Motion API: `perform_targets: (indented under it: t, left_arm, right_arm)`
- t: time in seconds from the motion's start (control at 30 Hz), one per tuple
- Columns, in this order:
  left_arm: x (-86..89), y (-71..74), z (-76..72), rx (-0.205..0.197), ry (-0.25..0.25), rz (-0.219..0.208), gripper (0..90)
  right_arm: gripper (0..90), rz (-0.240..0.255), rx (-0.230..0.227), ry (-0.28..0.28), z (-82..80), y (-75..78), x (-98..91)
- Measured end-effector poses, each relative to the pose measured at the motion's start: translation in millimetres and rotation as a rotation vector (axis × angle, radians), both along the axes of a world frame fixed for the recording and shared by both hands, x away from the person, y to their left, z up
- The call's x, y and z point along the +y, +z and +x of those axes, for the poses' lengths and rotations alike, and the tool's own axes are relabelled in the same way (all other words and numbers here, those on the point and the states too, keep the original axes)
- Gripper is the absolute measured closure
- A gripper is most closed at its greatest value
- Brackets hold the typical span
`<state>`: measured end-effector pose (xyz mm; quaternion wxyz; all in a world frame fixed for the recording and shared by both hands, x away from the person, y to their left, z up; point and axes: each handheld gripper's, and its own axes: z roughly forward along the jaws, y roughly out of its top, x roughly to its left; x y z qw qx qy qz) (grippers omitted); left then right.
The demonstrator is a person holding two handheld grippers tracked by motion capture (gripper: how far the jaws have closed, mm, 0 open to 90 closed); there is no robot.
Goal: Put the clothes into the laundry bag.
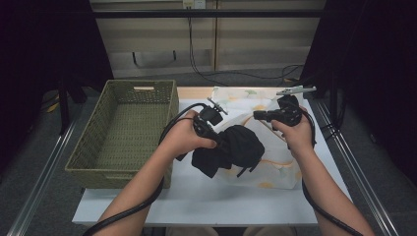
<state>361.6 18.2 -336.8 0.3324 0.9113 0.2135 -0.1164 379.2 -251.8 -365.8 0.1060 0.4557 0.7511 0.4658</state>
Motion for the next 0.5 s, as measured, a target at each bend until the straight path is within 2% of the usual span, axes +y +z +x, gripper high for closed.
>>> perform_targets:
  t: [0.07, 0.2, 0.23, 0.3, 0.33, 0.37, 0.4, 0.5]
  left_arm:
    - [-2.3, -0.8, -0.6, -0.003, -0.01, 0.007, 66.2]
    - [-6.3, -2.8, -1.2, 0.006, -0.004, -0.005, 66.2]
    - [-6.1, -3.4, -0.1, -0.009, -0.018, 0.004, 66.2]
    - [-6.4, -5.8, 0.3, -0.001, -0.005, -0.007, 66.1]
    - [-6.2, -6.6, 1.2, -0.002, -0.017, -0.003, 66.2]
    - [-7.4, -7.8, -1.1, 0.013, 0.009, -0.015, 66.2]
    - [-6.9, -8.2, 0.3, 0.001, -0.019, -0.005, 66.2]
    - [-8.4, -9.5, -1.0, 0.004, -0.014, 0.006, 66.1]
  right_arm:
    - [89.6, 0.001, -0.002, 0.0, 0.2, 0.5, 0.3]
    - [89.6, -0.001, -0.002, 0.003, 0.7, 0.8, 0.9]
    - [89.6, -0.002, -0.003, 0.004, 0.8, 0.7, 1.0]
    - [89.6, 0.002, -0.001, 0.004, 0.6, 0.5, 1.1]
    - [89.6, 0.002, 0.0, 0.004, 0.6, 0.5, 1.1]
    - [89.6, 0.001, -0.003, 0.003, 0.5, 0.5, 1.0]
    - [89.6, 0.002, -0.002, 0.003, 0.4, 0.6, 1.0]
    - [89.6, 0.001, -0.002, 0.005, 0.5, 0.6, 1.5]
